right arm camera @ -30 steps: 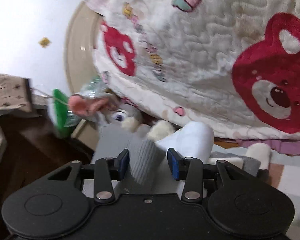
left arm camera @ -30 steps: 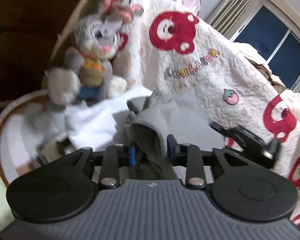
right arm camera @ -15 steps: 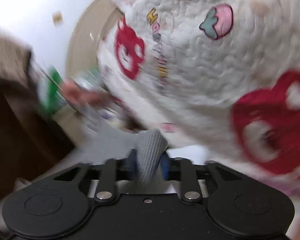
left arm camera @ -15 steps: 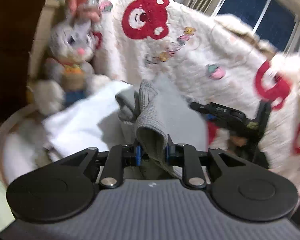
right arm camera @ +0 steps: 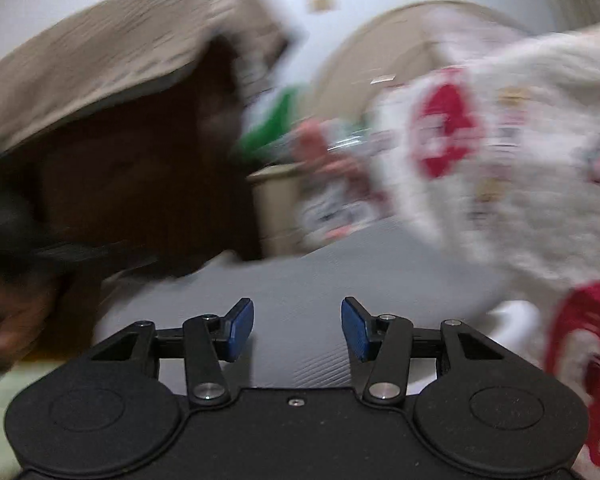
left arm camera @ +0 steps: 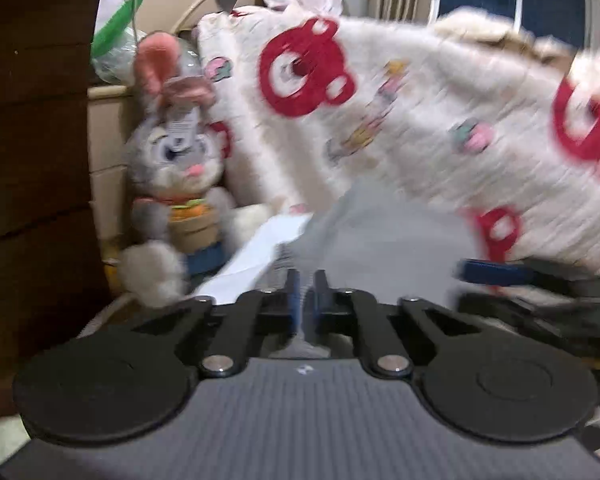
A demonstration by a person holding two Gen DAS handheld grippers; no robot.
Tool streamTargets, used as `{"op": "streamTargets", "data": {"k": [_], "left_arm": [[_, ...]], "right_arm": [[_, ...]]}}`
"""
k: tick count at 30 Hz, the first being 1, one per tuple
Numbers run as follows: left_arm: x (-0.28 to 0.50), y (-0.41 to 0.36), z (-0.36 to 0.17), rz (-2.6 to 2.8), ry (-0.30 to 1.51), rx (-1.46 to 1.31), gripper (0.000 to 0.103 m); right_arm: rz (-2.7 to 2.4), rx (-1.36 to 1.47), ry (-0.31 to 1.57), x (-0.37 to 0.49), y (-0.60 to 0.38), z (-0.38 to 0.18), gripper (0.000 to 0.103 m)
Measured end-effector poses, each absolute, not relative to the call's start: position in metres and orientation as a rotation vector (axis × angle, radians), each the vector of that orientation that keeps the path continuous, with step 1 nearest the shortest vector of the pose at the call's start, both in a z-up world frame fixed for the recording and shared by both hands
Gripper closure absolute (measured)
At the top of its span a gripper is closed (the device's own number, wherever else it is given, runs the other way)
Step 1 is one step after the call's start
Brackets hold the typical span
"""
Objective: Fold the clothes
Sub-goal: 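Lower the shirt onto the clothes stack and open both tools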
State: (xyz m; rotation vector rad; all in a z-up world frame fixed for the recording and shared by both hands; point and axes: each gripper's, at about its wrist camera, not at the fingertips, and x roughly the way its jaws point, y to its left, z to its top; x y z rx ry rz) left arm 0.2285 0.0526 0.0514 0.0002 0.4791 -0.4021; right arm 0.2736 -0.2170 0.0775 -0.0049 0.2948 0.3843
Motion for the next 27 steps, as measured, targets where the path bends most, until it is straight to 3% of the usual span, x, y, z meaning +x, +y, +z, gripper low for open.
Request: {"op": "streamTargets", "data": {"k": [8,12,15,16,23,27], "left_arm": [[0.230,0.040,0.033,-0.304,0.487,0.038,0.097],[0.222,0.038,0.036,-0.245,0.469,0.027,0.088],[0.201,0.035,0.032,-0.203,0.387,0.073,0.073],[0.195,0.034,0.029,-0.173,0.357,0.107,0.063],[0.168,0.041,0.013,-0.112,0.419,0.098,0.054],[0.154,0.026,0.002,-0.066,0.443,0.148,0.053]], "right_arm": [[0.406,-0.187,0.225,0.231,-0.198,0.059,0.049],[0.422,-0.134,0.206,0.209,-0.197,0.045,0.050],[0.462,-0.062,0.258,0.198,-0.202,0.029,0.050],[0.476,-0.052,0.282,0.195,-0.202,0.024,0.050],[0.385,0.168,0.330,0.156,-0.222,0.007,0.049],[0.320,0.265,0.312,0.129,-0.238,0.002,0.048]]}}
